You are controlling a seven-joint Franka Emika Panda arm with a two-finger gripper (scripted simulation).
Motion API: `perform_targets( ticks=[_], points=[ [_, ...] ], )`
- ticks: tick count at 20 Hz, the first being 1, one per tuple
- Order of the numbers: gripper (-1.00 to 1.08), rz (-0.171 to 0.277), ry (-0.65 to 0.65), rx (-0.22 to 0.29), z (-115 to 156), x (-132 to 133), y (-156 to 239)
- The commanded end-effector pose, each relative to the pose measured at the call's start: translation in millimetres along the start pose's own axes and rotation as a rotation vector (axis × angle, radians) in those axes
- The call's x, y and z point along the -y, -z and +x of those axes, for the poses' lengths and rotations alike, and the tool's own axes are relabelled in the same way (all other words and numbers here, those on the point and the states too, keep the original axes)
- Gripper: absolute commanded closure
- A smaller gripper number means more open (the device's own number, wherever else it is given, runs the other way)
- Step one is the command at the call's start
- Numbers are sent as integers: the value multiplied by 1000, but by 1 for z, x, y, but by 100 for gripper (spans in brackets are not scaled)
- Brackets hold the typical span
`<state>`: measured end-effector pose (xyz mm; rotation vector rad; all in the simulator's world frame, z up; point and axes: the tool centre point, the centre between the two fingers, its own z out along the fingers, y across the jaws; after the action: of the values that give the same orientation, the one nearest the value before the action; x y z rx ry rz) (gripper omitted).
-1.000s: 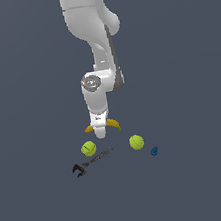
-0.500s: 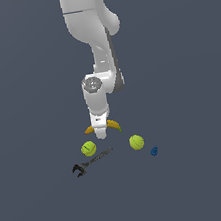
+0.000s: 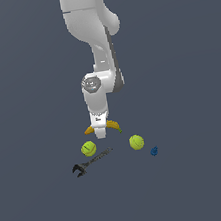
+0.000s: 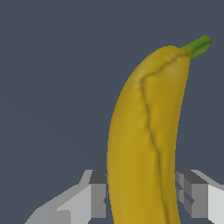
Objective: Pick up a designated object from a clutter of objects.
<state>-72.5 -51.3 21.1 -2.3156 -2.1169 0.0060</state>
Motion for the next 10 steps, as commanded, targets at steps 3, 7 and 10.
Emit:
perform_targets(
  ticks=[3,7,10],
  points=[
    [108,-2,0,0,-5,-6,12],
    [108,-2,0,0,-12,-13,31],
    [108,-2,1,-1,-19,-21,49]
  ],
)
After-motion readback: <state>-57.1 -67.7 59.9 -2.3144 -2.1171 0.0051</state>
